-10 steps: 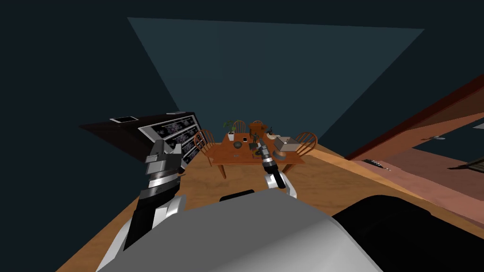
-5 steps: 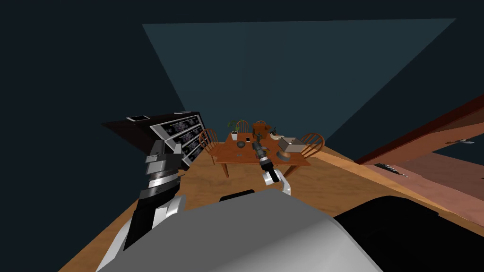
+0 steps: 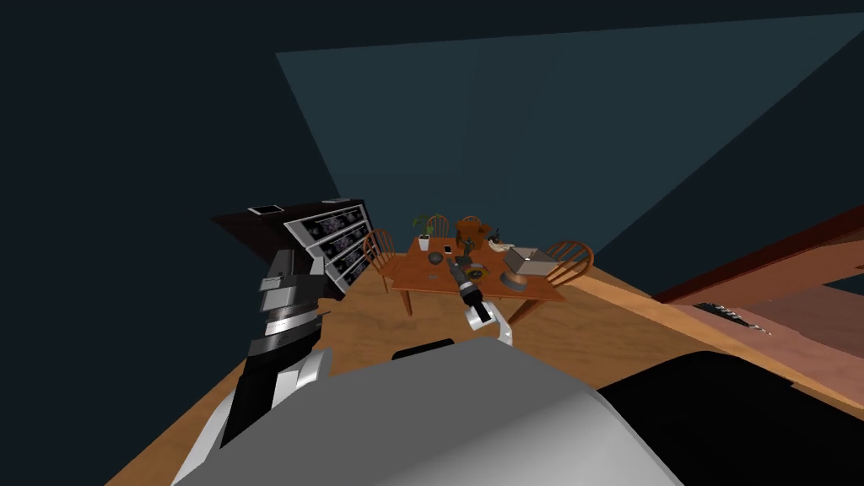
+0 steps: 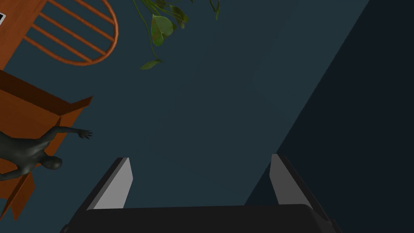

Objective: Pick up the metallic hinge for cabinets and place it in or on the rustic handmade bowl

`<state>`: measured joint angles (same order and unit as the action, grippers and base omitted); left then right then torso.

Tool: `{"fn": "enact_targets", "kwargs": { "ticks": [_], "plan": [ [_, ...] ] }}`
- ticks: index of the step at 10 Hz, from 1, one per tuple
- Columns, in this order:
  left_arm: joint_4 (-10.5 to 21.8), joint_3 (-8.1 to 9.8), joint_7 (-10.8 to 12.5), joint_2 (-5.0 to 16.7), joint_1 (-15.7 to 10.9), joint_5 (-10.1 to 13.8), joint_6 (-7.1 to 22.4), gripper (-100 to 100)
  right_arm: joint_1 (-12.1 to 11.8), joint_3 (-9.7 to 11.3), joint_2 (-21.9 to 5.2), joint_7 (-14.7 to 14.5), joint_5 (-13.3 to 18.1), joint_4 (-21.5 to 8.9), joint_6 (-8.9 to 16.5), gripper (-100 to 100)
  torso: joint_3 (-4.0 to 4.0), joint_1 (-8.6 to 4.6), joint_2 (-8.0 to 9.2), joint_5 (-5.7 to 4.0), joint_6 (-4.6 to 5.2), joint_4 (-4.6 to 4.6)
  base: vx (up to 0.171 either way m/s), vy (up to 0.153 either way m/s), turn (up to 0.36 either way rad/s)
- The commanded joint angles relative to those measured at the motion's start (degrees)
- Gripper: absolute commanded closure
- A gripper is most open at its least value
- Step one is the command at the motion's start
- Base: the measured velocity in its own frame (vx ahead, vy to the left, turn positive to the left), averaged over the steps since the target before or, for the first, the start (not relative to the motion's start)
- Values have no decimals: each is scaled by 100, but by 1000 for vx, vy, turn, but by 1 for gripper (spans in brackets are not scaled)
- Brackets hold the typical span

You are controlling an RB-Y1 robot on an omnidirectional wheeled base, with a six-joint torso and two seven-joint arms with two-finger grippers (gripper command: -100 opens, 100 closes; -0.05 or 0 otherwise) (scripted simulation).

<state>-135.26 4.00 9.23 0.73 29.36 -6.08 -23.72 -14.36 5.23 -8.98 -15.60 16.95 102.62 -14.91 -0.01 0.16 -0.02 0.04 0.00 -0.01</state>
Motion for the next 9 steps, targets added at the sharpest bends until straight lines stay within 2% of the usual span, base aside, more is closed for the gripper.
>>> {"fn": "enact_targets", "kwargs": {
  "ticks": [1,4,5,7,8,9],
  "plan": [
    [0,0,0,0,0,0,0,0,99,7,-10,-133,68,-181,70,-100,0,0,0,0,0,0,6,29,39],
    [0,0,0,0,0,0,0,0,367,61,-59,-645,411,-716,373,-100,-3,-5,-5,-1,1,-1,18,32,111],
    [0,0,0,0,0,0,0,0,367,61,-59,-713,411,-794,373,-100,-4,-4,-7,-1,0,-2,20,19,52],
    [0,0,0,0,0,0,0,0,525,86,-95,-1092,637,-1215,589,-100,-3,-9,-5,-2,1,-1,28,14,122],
    [0,0,0,0,0,0,0,0,598,96,-115,-1261,749,-1353,701,-100,-5,-12,-8,-2,2,-2,53,0,151],
    [0,1,0,0,1,0,0,0,598,96,-115,-1330,749,-1429,701,-100,-8,-16,-15,-3,1,-3,40,-9,43]
  ]
}}
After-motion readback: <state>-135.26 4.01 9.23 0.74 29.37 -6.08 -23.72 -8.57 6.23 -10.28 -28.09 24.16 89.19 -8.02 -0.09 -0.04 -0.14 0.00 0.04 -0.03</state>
